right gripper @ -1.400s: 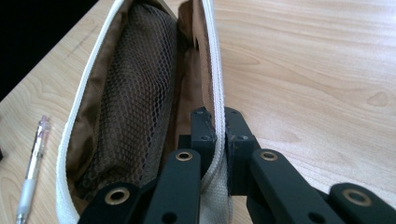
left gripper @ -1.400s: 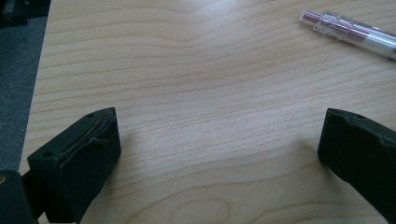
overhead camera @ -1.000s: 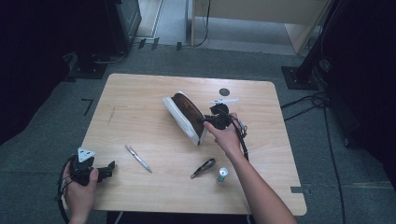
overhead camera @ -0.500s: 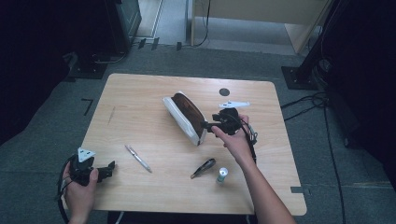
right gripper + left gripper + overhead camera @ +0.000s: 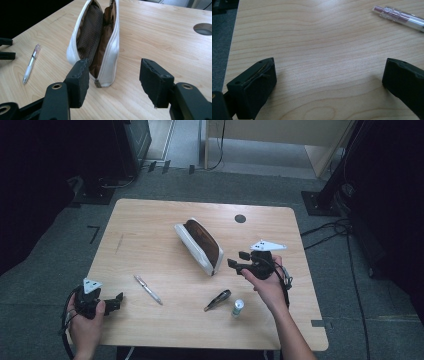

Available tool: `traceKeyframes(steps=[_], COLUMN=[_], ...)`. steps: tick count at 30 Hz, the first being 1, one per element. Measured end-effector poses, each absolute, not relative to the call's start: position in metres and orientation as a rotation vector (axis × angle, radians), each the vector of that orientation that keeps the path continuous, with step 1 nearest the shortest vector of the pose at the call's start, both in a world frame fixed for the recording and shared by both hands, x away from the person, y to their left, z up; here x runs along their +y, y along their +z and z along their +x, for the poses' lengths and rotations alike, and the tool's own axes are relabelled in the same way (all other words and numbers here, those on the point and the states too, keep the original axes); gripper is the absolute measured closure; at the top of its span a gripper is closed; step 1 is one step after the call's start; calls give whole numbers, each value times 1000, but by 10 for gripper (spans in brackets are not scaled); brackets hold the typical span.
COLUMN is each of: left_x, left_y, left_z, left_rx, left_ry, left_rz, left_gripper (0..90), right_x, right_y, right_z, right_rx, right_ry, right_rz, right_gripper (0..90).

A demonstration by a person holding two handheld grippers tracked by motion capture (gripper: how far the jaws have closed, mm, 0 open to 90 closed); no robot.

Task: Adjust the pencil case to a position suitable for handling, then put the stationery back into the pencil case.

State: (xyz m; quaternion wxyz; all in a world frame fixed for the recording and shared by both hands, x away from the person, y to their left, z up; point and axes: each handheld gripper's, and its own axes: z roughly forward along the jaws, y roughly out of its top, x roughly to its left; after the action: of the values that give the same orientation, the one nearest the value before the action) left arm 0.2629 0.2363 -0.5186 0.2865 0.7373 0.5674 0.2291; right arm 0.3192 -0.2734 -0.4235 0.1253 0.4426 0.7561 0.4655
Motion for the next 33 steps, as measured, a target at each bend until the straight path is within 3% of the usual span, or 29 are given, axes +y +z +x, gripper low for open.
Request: traceKeyframes(steps=[17, 33], left_x=[236, 236], left_y=[-519, -519], left_z=[263, 263], left_rx=[1517, 1517], left_ry=[612, 612], left_rz=[1970, 1969], left_gripper=[0, 0], right_x=[-305, -315], right_y=[-424, -438], right_z=[268, 234], right_rx=[2098, 2111], right_ry=[1454, 1540], right_rz=[1343, 1294], right_gripper=[414, 474])
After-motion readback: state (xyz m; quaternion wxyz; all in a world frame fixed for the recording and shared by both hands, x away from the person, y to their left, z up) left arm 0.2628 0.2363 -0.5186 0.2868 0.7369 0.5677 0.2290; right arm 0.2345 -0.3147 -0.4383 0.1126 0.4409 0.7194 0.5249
